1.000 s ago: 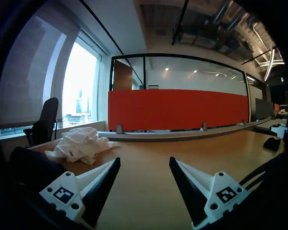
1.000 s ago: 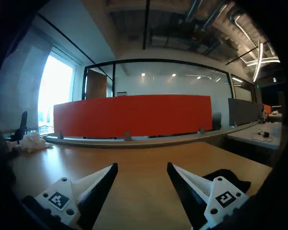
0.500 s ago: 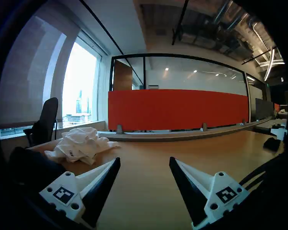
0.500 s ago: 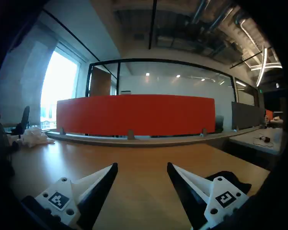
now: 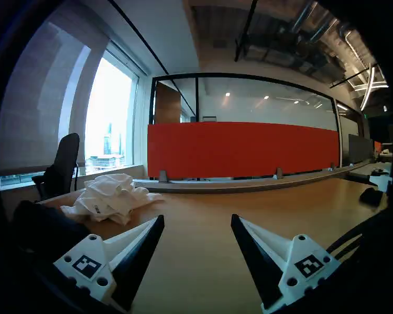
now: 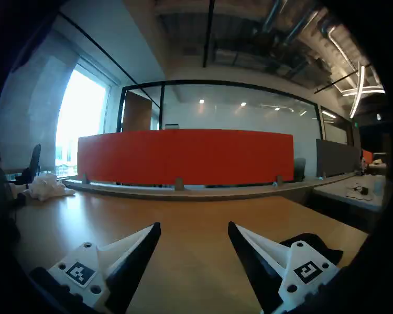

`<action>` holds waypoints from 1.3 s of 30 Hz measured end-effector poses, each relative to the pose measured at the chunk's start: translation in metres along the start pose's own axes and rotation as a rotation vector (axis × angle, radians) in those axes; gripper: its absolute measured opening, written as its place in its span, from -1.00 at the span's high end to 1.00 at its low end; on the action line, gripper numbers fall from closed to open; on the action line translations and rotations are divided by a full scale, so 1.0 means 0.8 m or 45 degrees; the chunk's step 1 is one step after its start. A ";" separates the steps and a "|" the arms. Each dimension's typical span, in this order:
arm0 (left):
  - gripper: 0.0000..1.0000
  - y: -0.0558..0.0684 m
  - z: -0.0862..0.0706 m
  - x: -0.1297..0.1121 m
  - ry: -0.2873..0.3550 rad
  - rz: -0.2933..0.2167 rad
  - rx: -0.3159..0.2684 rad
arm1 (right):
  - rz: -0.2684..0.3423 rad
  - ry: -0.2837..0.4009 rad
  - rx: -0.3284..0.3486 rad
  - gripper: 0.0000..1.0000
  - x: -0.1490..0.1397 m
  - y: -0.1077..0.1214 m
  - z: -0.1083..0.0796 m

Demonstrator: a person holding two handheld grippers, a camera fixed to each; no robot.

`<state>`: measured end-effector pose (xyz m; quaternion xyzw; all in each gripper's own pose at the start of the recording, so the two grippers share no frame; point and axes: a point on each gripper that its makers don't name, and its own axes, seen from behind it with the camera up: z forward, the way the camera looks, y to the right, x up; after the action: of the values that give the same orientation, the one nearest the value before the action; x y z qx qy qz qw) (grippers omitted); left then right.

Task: Fold towel

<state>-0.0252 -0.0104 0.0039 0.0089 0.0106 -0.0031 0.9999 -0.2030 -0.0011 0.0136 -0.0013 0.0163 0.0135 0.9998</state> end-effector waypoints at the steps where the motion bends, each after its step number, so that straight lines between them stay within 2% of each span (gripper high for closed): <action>1: -0.89 0.000 0.000 0.000 0.000 0.000 0.000 | 0.000 0.000 0.000 -0.98 0.000 0.000 0.000; 39: -0.89 0.001 0.000 -0.004 0.001 -0.001 0.000 | 0.000 -0.001 0.000 -0.99 0.001 0.000 0.000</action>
<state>-0.0283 -0.0097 0.0038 0.0090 0.0111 -0.0033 0.9999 -0.2026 -0.0014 0.0134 -0.0014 0.0159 0.0137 0.9998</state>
